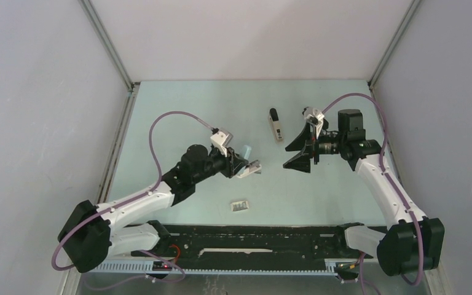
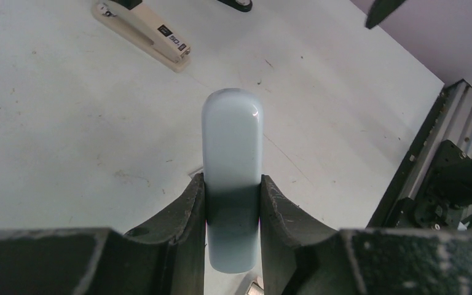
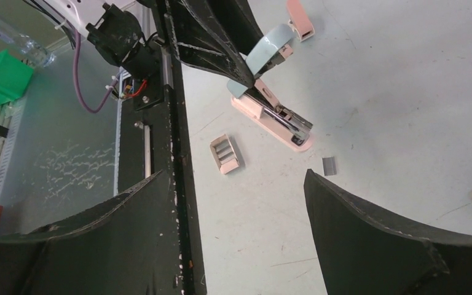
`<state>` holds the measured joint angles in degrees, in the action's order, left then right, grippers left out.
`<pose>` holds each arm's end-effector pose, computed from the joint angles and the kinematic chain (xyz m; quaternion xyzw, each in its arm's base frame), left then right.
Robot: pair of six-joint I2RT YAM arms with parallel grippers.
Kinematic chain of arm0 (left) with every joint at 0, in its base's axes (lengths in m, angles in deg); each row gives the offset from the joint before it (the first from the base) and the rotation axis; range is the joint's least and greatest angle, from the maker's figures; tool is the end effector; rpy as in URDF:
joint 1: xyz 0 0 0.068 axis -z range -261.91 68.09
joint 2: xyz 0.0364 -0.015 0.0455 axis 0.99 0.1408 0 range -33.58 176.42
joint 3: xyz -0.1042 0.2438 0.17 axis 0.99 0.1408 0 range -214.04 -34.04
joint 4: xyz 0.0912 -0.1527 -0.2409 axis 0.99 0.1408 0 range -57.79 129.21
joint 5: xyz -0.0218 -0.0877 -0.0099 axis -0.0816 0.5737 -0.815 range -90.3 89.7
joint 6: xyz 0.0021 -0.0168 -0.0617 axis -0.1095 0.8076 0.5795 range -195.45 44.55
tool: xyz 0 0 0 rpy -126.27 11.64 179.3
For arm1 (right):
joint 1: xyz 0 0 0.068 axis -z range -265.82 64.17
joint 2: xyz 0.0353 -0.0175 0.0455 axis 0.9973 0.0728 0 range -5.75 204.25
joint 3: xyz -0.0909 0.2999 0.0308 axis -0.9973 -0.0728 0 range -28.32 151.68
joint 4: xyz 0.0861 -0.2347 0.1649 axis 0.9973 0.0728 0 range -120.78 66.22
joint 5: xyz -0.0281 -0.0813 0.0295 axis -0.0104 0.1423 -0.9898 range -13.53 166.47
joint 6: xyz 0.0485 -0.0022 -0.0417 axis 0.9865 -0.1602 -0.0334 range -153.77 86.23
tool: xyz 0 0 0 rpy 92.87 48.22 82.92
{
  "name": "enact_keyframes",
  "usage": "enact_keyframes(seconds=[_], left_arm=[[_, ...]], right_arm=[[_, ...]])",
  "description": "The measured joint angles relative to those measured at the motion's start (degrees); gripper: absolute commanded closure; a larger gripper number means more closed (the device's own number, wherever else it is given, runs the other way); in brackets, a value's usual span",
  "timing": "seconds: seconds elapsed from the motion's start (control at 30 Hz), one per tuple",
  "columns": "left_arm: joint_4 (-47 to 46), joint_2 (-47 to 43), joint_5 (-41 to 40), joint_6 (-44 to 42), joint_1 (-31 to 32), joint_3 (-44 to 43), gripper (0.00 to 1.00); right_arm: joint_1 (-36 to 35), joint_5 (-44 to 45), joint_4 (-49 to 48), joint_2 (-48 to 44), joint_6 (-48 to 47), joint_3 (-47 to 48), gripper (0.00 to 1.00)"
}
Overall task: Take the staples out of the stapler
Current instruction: Pick up the stapler from the center of the board, then unload the staple at the center of the board.
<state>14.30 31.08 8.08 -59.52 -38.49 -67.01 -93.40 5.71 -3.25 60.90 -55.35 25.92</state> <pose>0.1999 -0.1992 0.2631 0.2303 0.7516 -0.3547 0.5063 0.2506 0.0805 0.3349 -0.4231 0.6533 0.4786 0.4064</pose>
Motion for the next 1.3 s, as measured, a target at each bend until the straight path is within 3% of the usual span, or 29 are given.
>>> enact_keyframes(seconds=[0.33,0.53,0.63,1.07,1.3], left_arm=[[4.31,-1.99,5.88,-3.39,0.09,-0.13,1.00],[6.47,-0.24,8.96,-1.11,0.07,-1.64,1.00],[5.07,0.33,10.36,1.77,-0.11,-1.97,1.00],[-9.29,2.62,14.91,17.42,-1.22,-1.86,1.00],[-14.36,4.35,15.87,23.32,-2.99,-0.33,1.00]], right_arm=[[-5.18,3.39,1.18,-1.66,-14.01,-5.79,0.09],[-8.35,7.76,-0.17,-3.91,-21.55,-9.79,0.08],[-7.87,8.15,-3.98,-3.93,-16.68,-10.75,0.08],[-4.00,3.19,-29.20,7.85,23.69,-13.99,0.10],[-3.82,-0.63,-38.93,13.42,38.10,-15.43,0.13]])
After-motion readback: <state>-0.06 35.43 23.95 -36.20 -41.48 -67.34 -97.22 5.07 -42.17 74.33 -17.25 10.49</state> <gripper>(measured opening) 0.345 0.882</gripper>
